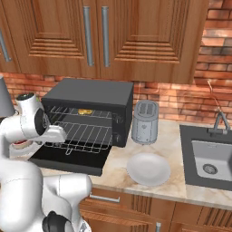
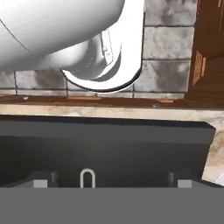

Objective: Open the toaster oven door. Place the bread on the top rack in the toaster oven and place the steak on the bottom rack.

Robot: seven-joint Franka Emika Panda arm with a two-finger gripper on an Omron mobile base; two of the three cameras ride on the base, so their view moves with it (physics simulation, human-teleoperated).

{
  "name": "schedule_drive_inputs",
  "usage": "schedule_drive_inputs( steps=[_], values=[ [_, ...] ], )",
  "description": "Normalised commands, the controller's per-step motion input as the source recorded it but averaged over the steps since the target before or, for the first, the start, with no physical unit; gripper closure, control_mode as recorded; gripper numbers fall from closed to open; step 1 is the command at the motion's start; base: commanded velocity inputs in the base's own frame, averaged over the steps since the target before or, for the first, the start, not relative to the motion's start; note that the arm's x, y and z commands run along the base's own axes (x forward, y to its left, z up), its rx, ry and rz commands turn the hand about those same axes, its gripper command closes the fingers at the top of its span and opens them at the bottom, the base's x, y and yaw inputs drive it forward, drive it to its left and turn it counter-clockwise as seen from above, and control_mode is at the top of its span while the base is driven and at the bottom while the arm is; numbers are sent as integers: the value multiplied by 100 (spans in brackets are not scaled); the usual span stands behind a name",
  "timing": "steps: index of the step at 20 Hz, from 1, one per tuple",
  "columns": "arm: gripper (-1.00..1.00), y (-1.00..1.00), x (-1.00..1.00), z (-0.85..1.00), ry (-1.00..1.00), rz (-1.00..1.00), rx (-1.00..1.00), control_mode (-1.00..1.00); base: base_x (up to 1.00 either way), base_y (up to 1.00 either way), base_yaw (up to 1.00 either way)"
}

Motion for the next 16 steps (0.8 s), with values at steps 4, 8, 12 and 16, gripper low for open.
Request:
schedule_drive_inputs(
  steps=[4,8,12,16],
  values=[
    [-100,100,-16,14,3,18,0,-100,0,0,0],
    [-100,100,1,2,7,7,0,-100,0,0,0],
    [-100,100,29,21,13,-10,-1,-100,0,0,0],
    [-100,83,36,2,8,-18,0,-100,0,0,0]
  ],
)
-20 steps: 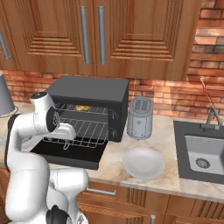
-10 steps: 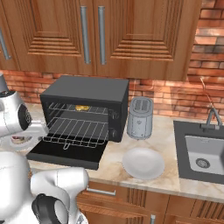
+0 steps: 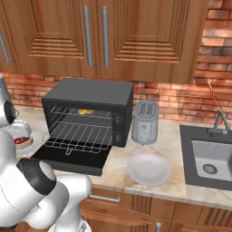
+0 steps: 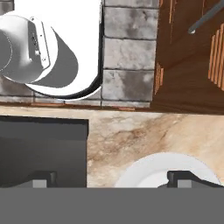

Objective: Open the toaster oven door. Place the bread on the top rack in the toaster oven and place the steak on the bottom rack.

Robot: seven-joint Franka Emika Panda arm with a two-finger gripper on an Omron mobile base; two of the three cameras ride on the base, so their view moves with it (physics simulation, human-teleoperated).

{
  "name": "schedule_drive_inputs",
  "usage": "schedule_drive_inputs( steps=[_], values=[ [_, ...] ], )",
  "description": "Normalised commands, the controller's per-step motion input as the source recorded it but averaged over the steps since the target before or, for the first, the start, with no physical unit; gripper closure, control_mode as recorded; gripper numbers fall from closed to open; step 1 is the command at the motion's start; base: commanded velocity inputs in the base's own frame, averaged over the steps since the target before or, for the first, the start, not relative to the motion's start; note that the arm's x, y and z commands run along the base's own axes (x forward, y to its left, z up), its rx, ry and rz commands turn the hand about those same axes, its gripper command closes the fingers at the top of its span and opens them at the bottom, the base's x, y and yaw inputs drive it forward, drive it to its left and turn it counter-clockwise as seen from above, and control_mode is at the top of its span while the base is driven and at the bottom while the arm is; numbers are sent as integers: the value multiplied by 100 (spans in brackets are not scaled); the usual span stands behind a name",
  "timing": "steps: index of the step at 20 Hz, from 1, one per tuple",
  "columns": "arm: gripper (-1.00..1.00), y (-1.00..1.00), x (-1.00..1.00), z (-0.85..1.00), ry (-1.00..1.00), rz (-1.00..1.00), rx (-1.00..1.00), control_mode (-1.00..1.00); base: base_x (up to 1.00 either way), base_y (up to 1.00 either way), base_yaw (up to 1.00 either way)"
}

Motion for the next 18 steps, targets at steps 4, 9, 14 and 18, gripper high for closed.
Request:
schedule_drive_inputs(
  steps=[4,9,14,18],
  values=[
    [-100,39,45,-12,1,-20,0,-100,0,0,0],
    [-100,18,36,-54,2,-8,0,-100,0,0,0],
    [-100,0,28,-50,0,-7,0,-100,0,0,0],
    [-100,18,48,-5,0,-15,0,-100,0,0,0]
  ],
)
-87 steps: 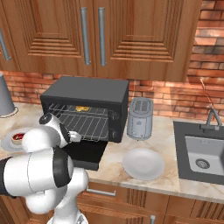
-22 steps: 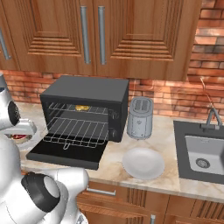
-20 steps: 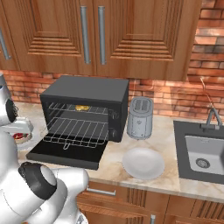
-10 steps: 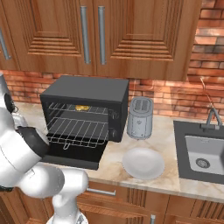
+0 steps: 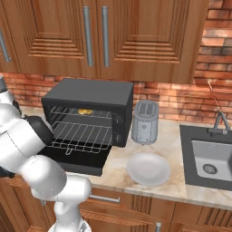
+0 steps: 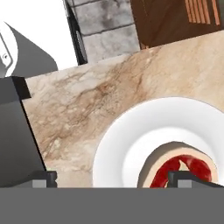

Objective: Open the toaster oven door. Place the bread on the top rack in the toaster oven and place the steak on the bottom rack.

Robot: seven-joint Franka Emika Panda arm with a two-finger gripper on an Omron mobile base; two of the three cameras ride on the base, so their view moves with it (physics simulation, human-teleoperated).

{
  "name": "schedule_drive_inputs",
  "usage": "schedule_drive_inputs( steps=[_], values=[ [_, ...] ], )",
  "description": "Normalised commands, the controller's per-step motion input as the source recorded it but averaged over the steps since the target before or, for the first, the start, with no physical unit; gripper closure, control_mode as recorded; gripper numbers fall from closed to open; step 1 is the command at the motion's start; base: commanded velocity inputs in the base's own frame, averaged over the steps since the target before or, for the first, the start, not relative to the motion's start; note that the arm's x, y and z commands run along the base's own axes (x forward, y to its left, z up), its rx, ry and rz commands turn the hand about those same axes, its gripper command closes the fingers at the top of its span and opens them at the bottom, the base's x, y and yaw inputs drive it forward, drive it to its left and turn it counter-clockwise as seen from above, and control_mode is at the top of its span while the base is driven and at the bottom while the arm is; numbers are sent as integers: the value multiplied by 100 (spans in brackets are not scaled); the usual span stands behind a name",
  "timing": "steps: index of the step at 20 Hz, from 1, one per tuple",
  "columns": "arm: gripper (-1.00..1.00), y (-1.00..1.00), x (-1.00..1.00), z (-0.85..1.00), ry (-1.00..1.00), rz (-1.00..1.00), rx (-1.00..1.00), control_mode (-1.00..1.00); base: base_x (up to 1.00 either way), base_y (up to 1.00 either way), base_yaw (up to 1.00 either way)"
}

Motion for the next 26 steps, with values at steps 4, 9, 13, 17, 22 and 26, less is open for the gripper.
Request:
schedule_drive_inputs(
  steps=[4,9,13,17,22,26],
  values=[
    [-100,27,42,-27,0,-15,0,-100,0,0,0],
    [-100,20,29,-36,0,-11,0,-100,0,0,0],
    [-100,7,35,-28,0,-10,0,-100,0,0,0],
    [-100,14,40,-43,0,-10,0,-100,0,0,0],
    [-100,28,34,-31,0,-8,0,-100,0,0,0],
    [-100,17,8,-30,0,-7,0,-100,0,0,0]
  ],
)
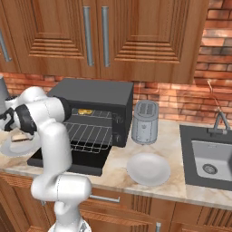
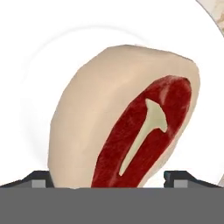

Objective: Open the toaster oven door. Place the bread on the top rack in the toaster oven and place the steak on the bottom rack.

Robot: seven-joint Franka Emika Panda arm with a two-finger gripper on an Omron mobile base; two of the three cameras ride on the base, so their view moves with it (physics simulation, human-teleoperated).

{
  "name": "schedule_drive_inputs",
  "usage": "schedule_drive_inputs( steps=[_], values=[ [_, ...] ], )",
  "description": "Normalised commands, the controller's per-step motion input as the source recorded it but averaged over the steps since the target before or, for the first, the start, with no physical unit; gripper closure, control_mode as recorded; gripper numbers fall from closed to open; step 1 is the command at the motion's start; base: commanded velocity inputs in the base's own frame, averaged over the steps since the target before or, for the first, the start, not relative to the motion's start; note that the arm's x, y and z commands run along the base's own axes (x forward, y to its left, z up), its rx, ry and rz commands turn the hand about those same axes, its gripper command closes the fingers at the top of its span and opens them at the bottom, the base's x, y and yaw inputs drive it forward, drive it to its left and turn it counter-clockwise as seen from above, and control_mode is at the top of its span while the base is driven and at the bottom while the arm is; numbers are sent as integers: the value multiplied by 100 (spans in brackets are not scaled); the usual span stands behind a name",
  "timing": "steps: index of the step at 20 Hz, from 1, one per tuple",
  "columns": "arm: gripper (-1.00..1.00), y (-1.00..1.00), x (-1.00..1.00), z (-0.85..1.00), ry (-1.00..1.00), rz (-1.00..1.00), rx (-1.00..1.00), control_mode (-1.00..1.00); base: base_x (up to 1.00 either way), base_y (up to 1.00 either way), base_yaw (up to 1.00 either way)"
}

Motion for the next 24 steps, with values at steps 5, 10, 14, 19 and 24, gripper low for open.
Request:
schedule_drive_inputs(
  steps=[5,10,14,19,24],
  values=[
    [100,7,0,-40,0,-7,0,-100,0,0,0],
    [100,1,-4,-14,-1,-6,2,-100,0,0,0],
    [100,0,-37,39,-6,-4,10,-100,0,0,0],
    [100,0,-67,72,-10,-2,13,-100,0,0,0],
    [100,-33,-92,65,-24,0,16,-100,0,0,0]
  ],
)
